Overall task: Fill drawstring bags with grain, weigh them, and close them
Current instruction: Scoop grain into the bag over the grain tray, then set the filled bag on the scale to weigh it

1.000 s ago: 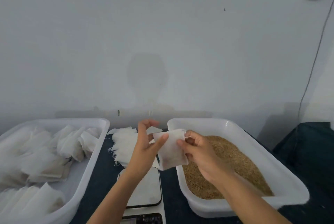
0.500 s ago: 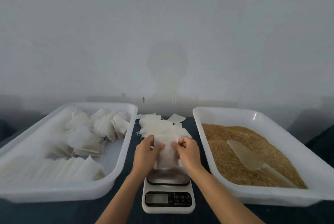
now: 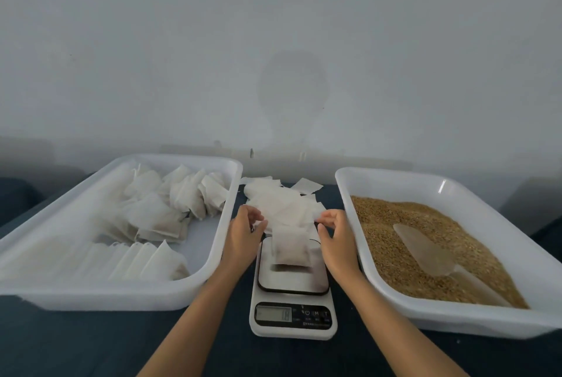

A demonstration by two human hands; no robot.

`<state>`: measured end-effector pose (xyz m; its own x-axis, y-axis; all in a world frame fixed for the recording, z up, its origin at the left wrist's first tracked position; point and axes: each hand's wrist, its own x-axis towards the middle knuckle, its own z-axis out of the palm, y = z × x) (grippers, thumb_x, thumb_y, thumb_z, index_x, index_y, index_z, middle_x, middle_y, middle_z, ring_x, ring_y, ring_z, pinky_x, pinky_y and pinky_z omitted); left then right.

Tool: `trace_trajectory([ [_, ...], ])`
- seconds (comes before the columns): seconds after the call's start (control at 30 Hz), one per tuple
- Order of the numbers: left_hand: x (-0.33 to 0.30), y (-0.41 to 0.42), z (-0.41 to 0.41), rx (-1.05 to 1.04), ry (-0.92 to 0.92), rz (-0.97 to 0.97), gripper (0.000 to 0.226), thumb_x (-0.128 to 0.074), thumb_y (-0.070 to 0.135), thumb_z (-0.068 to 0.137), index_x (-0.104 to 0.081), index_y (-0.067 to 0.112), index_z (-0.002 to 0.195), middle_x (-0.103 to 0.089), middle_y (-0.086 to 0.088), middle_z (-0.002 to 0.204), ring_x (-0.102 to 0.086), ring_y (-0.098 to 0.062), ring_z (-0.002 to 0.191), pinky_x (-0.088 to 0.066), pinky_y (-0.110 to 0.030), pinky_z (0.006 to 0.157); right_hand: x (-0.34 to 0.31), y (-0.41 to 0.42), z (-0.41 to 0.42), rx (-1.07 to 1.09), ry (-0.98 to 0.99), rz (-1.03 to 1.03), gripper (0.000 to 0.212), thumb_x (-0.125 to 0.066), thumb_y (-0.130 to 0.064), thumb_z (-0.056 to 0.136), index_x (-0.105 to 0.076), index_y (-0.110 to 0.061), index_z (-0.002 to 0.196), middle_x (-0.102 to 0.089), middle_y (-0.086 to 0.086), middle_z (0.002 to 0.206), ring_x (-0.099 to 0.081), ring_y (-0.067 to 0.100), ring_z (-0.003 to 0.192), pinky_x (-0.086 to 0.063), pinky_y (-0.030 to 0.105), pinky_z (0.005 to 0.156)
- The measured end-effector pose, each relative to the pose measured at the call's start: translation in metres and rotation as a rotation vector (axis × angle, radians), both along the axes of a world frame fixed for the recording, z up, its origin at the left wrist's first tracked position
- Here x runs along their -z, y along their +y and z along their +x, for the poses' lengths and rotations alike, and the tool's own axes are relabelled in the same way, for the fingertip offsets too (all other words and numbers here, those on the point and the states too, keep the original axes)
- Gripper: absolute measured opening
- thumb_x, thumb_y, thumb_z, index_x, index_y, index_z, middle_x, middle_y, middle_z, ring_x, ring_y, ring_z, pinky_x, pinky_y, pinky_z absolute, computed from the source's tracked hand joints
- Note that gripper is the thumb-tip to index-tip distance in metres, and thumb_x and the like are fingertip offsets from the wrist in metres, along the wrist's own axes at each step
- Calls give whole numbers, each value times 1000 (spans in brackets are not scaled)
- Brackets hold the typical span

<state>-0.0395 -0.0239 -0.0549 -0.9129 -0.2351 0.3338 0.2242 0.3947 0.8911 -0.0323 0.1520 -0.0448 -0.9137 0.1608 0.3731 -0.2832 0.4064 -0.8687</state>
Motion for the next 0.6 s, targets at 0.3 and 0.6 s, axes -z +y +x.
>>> trace_trajectory([
  [0.3, 10, -12, 2, -40, -30, -36, 11, -60, 9, 89, -53, 13, 97, -57, 7, 88, -55, -2, 82, -39, -6, 68, 11, 1, -4, 64, -54, -37, 20, -49, 3, 90, -53, -3, 109, -61, 8, 104, -57, 14, 96, -41, 22, 84],
  [0.6, 11, -9, -2, 12, -47, -44, 12, -56, 5, 90, -50, 12, 96, -60, 1, 94, -57, -13, 88, -43, -22, 81, 14, 5, -8, 72, -68, -41, 17, -48, 3, 91, -53, -7, 103, -62, 8, 101, -58, 15, 93, -38, 10, 73],
])
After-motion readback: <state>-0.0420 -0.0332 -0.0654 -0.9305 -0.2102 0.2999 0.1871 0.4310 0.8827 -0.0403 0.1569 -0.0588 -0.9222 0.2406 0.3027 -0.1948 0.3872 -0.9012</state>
